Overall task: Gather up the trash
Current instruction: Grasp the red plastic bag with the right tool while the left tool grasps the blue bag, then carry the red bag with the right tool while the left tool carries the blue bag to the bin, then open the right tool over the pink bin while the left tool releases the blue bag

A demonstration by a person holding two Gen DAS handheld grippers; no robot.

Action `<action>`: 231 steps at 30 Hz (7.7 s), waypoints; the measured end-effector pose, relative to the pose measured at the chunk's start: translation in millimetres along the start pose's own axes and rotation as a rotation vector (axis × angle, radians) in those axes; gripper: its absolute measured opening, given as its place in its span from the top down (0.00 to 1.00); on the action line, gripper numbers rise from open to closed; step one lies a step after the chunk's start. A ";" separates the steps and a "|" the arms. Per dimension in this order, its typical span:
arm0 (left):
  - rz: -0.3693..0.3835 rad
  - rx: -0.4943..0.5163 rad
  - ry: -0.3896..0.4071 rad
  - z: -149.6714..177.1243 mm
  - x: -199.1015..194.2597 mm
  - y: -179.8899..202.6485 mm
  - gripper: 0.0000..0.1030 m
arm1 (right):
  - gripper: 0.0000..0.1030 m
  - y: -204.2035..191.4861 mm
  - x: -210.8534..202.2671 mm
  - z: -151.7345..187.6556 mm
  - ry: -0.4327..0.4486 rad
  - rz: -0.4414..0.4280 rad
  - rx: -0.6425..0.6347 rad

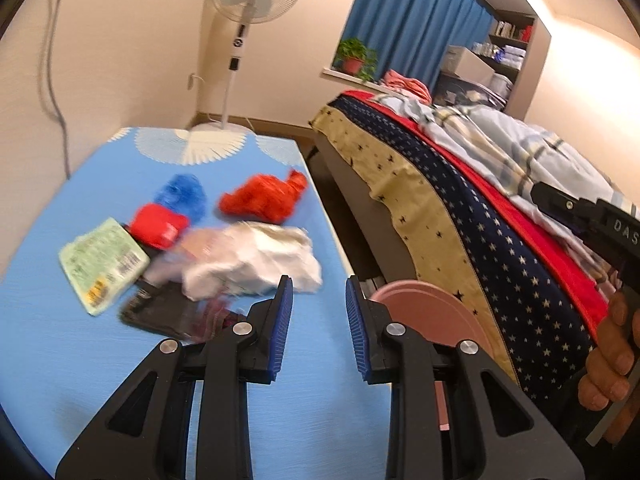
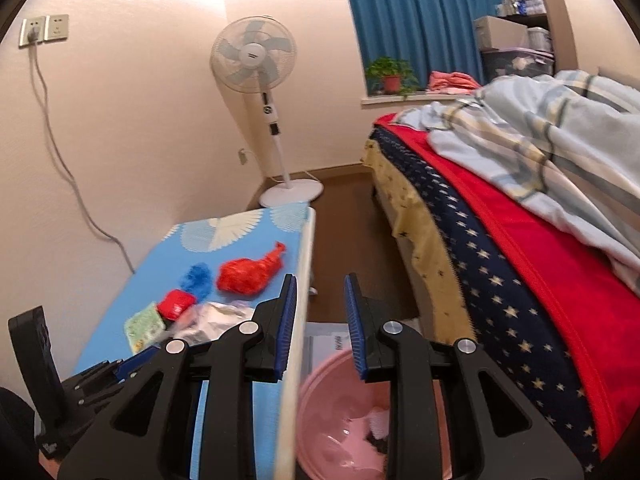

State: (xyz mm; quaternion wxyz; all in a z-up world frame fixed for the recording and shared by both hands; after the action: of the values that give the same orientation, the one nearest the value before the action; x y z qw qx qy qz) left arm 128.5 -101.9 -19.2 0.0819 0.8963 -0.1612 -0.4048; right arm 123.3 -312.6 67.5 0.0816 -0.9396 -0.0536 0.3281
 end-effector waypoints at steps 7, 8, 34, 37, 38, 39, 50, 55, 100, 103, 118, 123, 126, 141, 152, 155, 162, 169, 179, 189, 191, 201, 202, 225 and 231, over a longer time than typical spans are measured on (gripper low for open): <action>-0.036 -0.010 0.058 -51.5 -35.4 -37.8 0.74 | 0.77 -46.5 1.0 -37.0 0.027 -0.114 -0.035; -0.037 -0.005 0.064 -58.6 -38.8 -41.9 0.74 | 0.77 -52.1 1.9 -41.4 0.029 -0.124 -0.042; -0.058 0.054 -0.026 -129.6 74.9 -166.9 0.82 | 0.84 -74.0 216.1 -73.5 -0.175 -0.188 -0.023; -0.051 0.054 -0.054 -125.8 91.9 -173.5 0.82 | 0.83 -70.0 235.0 -72.1 -0.192 -0.177 -0.023; -0.050 0.052 -0.064 -124.4 97.2 -176.0 0.82 | 0.83 -68.6 242.9 -70.7 -0.202 -0.172 -0.023; -0.051 0.052 -0.071 -124.0 100.8 -178.7 0.82 | 0.83 -67.2 248.5 -70.2 -0.209 -0.167 -0.022; -0.078 -0.023 -0.174 -114.5 139.7 -204.0 0.81 | 0.80 -60.9 302.0 -49.0 -0.327 -0.192 0.049; -0.067 -0.041 -0.209 -110.1 149.1 -209.2 0.79 | 0.77 -61.8 314.5 -40.6 -0.375 -0.200 0.071; -0.126 -0.037 -0.085 -141.0 80.6 -196.4 0.99 | 0.99 -107.1 237.2 -94.9 -0.190 -0.291 0.058; -0.132 -0.032 -0.062 -144.3 64.6 -189.8 0.99 | 0.99 -111.4 216.2 -102.1 -0.157 -0.296 0.051; -0.127 -0.006 0.042 -144.9 -13.0 -140.6 0.99 | 0.99 -121.3 112.6 -112.2 -0.007 -0.239 -0.047; -0.135 -0.014 0.060 -133.8 -29.6 -129.6 0.99 | 0.99 -115.9 86.4 -99.2 0.006 -0.207 -0.064; -0.136 -0.023 0.073 -122.6 -39.2 -121.5 0.99 | 0.99 -112.1 72.5 -90.2 0.014 -0.197 -0.065; -0.155 -0.041 0.069 -39.3 -58.3 -63.0 0.99 | 1.00 -75.8 -0.6 -35.4 0.087 -0.138 -0.066; -0.158 -0.015 0.056 -6.0 -53.6 -32.1 0.99 | 1.00 -40.9 -34.6 -15.8 0.135 -0.055 -0.045; -0.148 -0.017 0.057 -2.7 -52.4 -27.7 0.99 | 0.99 -29.2 -37.7 -7.7 0.130 -0.043 -0.013; -0.131 -0.002 0.048 4.8 -42.7 -13.2 0.99 | 0.99 -9.1 -36.1 2.2 0.120 -0.018 0.023; -0.112 0.024 0.039 6.5 -29.5 2.1 0.99 | 0.99 6.4 -34.2 5.2 0.117 0.017 0.031; -0.056 0.049 0.022 7.4 -6.5 30.2 0.99 | 0.99 36.8 -31.8 6.2 0.106 0.070 0.078; 0.003 0.080 -0.013 13.4 25.5 64.4 0.99 | 0.99 59.6 -23.4 6.6 0.092 0.128 0.121; 0.009 0.090 -0.022 14.8 32.4 69.8 0.99 | 0.99 62.1 -22.7 7.4 0.093 0.143 0.120; 0.030 0.117 -0.052 17.8 61.9 86.8 0.99 | 0.99 72.4 -13.1 14.0 0.073 0.203 0.112; 0.032 0.117 -0.054 17.6 63.5 86.7 0.99 | 0.99 73.0 -11.6 15.2 0.069 0.211 0.110; 0.100 0.137 -0.144 35.0 94.4 105.7 0.70 | 0.71 95.3 4.9 34.4 -0.020 0.304 0.172; 0.089 0.121 -0.128 31.1 86.3 97.6 0.70 | 0.70 94.9 0.7 32.2 -0.004 0.298 0.182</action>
State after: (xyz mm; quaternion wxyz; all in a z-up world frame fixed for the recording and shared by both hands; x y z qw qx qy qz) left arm 136.9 -224.3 -72.9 0.0350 0.8640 -0.2302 -0.4465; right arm 108.2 -401.7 24.3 0.1166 -0.9252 0.1161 0.3419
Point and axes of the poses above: each gripper's, at about its wrist camera, not at the fingertips, and x roughly the way its jaws point, y to its right, z to its underside, the point moved 9 cm from there along x, roughly the way its jaws point, and after that the axes turned 10 degrees about -y, right-handed, at the moved point
